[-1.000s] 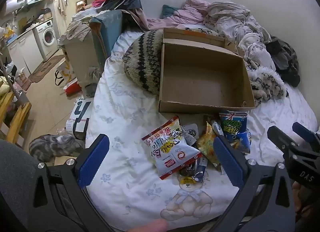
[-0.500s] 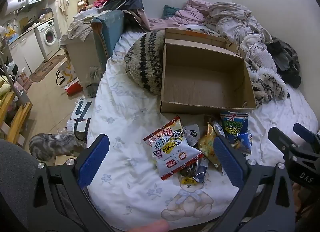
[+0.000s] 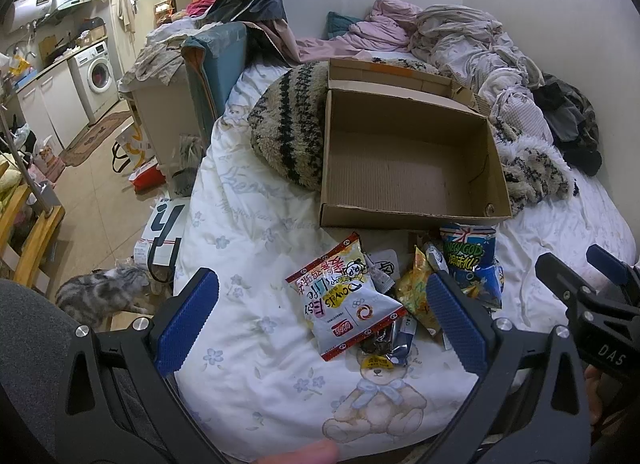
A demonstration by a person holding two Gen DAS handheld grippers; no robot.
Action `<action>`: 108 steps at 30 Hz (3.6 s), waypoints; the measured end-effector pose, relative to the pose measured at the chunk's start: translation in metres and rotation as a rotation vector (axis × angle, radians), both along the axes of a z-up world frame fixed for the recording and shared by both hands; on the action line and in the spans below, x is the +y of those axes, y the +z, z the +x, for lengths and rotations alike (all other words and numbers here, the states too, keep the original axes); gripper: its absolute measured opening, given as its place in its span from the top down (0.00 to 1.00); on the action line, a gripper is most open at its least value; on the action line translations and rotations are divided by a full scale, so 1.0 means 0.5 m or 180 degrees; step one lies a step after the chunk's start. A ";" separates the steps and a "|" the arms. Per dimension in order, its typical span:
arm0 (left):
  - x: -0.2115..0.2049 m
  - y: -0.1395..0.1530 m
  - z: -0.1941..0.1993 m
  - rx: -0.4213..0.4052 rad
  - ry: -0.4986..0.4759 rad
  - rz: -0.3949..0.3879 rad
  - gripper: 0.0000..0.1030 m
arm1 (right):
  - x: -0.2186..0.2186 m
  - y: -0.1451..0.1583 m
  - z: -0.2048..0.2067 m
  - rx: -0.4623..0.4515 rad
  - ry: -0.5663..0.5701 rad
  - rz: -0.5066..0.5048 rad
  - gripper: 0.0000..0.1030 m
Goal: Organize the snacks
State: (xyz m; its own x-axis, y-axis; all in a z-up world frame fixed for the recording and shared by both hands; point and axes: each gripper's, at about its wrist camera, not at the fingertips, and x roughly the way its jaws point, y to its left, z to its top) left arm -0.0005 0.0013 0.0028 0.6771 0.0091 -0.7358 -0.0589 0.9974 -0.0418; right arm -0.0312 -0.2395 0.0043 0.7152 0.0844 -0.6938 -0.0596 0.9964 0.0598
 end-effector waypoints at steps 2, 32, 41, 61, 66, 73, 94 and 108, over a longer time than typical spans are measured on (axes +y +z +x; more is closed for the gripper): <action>0.000 0.000 0.000 -0.0001 0.0001 0.0000 0.00 | 0.000 0.000 0.000 0.0000 -0.0001 0.0000 0.00; 0.001 0.004 0.003 -0.0011 0.0002 0.0010 0.00 | -0.001 -0.001 -0.001 -0.0006 0.0000 -0.0012 0.00; 0.001 0.004 0.003 -0.0015 0.0011 0.0013 0.00 | -0.002 -0.001 -0.001 0.0001 -0.0005 -0.0008 0.00; 0.000 0.003 0.004 -0.0012 0.0009 0.0017 0.00 | 0.004 -0.007 -0.004 0.0000 -0.0003 -0.0013 0.00; 0.005 0.012 0.001 0.0005 0.0033 0.0040 0.00 | 0.006 -0.007 -0.008 0.0014 -0.0023 0.0040 0.00; 0.076 0.002 0.063 0.0302 0.0404 -0.0092 0.00 | -0.100 0.027 0.051 0.0167 -0.0221 0.0529 0.00; 0.043 -0.336 0.220 0.1984 0.0652 -0.0999 0.05 | -0.105 -0.057 0.150 0.0651 -0.0178 0.0582 0.00; -0.018 -0.243 0.162 0.1680 0.0489 -0.0902 0.55 | -0.120 -0.076 0.162 0.0788 -0.0177 0.0912 0.00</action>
State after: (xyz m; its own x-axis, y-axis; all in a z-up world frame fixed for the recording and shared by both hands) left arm 0.0807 -0.0077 -0.1186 0.2275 -0.1673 -0.9593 -0.2859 0.9302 -0.2301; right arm 0.0500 -0.2996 -0.0338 0.5379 0.2657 -0.8001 0.0452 0.9386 0.3421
